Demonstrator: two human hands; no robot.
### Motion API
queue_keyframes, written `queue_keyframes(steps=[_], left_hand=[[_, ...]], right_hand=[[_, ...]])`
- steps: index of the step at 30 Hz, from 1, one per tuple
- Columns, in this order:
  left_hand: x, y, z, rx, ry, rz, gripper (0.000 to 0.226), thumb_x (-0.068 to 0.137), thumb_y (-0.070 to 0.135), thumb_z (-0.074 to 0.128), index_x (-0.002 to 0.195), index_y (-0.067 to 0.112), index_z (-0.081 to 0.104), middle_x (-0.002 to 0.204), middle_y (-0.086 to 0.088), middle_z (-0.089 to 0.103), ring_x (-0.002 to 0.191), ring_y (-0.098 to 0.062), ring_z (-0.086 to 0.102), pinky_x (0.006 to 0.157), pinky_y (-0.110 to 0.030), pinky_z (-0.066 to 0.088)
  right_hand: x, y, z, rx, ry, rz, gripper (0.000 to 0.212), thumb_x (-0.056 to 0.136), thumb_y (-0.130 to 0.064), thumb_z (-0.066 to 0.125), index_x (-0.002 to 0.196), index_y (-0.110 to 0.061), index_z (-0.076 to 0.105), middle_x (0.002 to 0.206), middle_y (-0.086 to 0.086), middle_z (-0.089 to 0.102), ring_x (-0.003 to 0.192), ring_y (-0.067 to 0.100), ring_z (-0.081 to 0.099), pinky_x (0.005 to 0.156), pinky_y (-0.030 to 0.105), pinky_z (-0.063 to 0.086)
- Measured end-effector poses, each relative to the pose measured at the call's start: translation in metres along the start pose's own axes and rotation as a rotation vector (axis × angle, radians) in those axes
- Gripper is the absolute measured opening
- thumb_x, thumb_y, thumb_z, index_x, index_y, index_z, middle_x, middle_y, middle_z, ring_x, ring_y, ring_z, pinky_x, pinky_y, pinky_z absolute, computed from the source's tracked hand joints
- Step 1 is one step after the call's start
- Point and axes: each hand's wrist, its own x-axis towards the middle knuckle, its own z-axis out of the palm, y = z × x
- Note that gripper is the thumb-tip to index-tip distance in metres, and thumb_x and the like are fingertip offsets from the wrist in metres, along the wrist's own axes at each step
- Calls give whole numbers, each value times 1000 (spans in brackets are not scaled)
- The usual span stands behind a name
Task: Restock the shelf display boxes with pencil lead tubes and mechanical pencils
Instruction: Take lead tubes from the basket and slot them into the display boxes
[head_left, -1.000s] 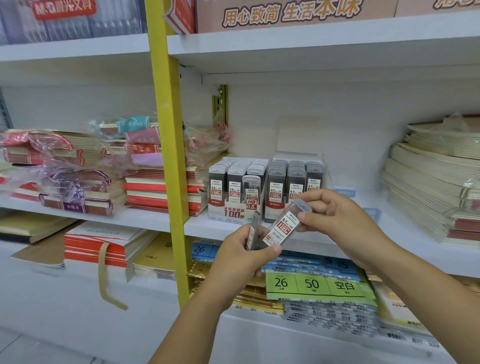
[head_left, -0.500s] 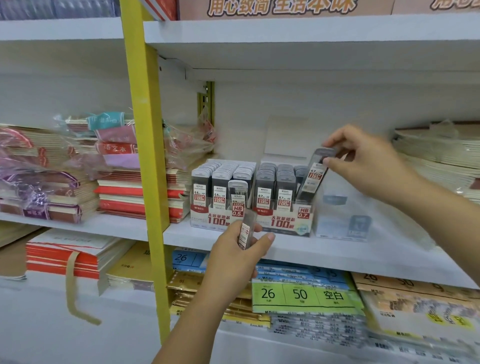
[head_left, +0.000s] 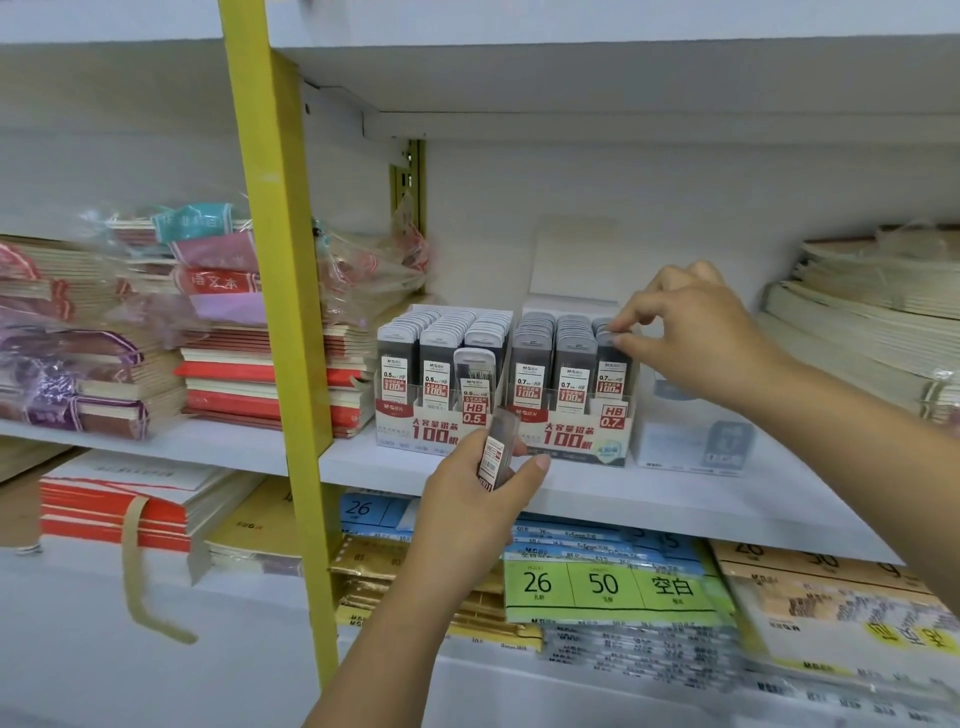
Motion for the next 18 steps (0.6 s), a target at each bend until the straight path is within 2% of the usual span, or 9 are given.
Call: queue_keyframes(steps=[3, 5, 7, 9, 10, 12, 14, 16, 18], left_hand=[[-1, 1, -1, 61, -1, 13, 13, 87, 44, 71, 87, 34, 62, 60, 16, 56, 47, -1, 49, 50, -23, 48], [-2, 2, -1, 94, -11, 21, 14, 86, 45, 71, 89, 35, 62, 60, 18, 56, 50, 1, 49, 55, -24, 49], [-4, 4, 0, 107, -23, 34, 14, 86, 46, 72, 89, 37, 61, 58, 19, 54, 51, 1, 49, 56, -22, 47], [-7, 8, 1, 130, -34, 59, 15, 85, 45, 73, 88, 37, 60, 58, 20, 53, 52, 1, 48, 53, -15, 42], [-9, 10, 1, 147, -40, 73, 16, 85, 45, 73, 88, 37, 60, 59, 20, 53, 53, 1, 48, 52, -13, 40], [-13, 14, 2, 192, -65, 96, 18, 85, 45, 73, 91, 36, 59, 63, 21, 57, 56, 2, 51, 51, -11, 40], [-18, 18, 3, 225, -94, 115, 20, 85, 43, 74, 97, 38, 59, 70, 23, 62, 60, 3, 54, 51, -12, 41], [-21, 19, 2, 212, -122, 107, 23, 84, 40, 76, 100, 39, 60, 81, 16, 67, 63, 3, 57, 54, -17, 48], [-25, 19, -3, 78, -184, 38, 24, 85, 32, 78, 101, 37, 62, 87, 9, 72, 67, -2, 64, 61, -22, 57]], right_hand=[[-2, 0, -3, -64, 9, 19, 21, 91, -36, 62, 108, -29, 72, 97, -4, 56, 100, 16, 35, 82, 28, 27], [-13, -5, -6, -43, 103, -14, 25, 94, -31, 59, 116, -25, 69, 99, -5, 59, 99, 13, 36, 82, 23, 25], [-33, -18, -11, 124, 165, -19, 23, 93, -29, 57, 111, -26, 70, 89, -16, 61, 86, 4, 45, 75, 16, 31], [-57, -38, -11, 456, 22, 30, 14, 89, -34, 59, 99, -36, 69, 78, -22, 65, 80, -4, 58, 63, 9, 45], [-66, -49, -9, 599, -80, 58, 11, 87, -38, 62, 95, -40, 68, 80, -20, 68, 80, -6, 61, 63, 10, 48], [-80, -63, -1, 773, -217, 100, 15, 82, -42, 69, 96, -40, 69, 86, -17, 71, 79, 1, 63, 69, 14, 52], [-86, -71, 6, 861, -240, 132, 17, 81, -35, 73, 98, -35, 71, 87, -10, 73, 82, 9, 64, 73, 17, 51], [-88, -73, 10, 919, -206, 169, 14, 84, -24, 72, 95, -32, 73, 87, -8, 74, 84, 10, 66, 74, 19, 53], [-90, -69, 10, 991, -148, 218, 19, 87, -11, 68, 92, -28, 72, 84, -6, 73, 79, 9, 68, 67, 18, 53]])
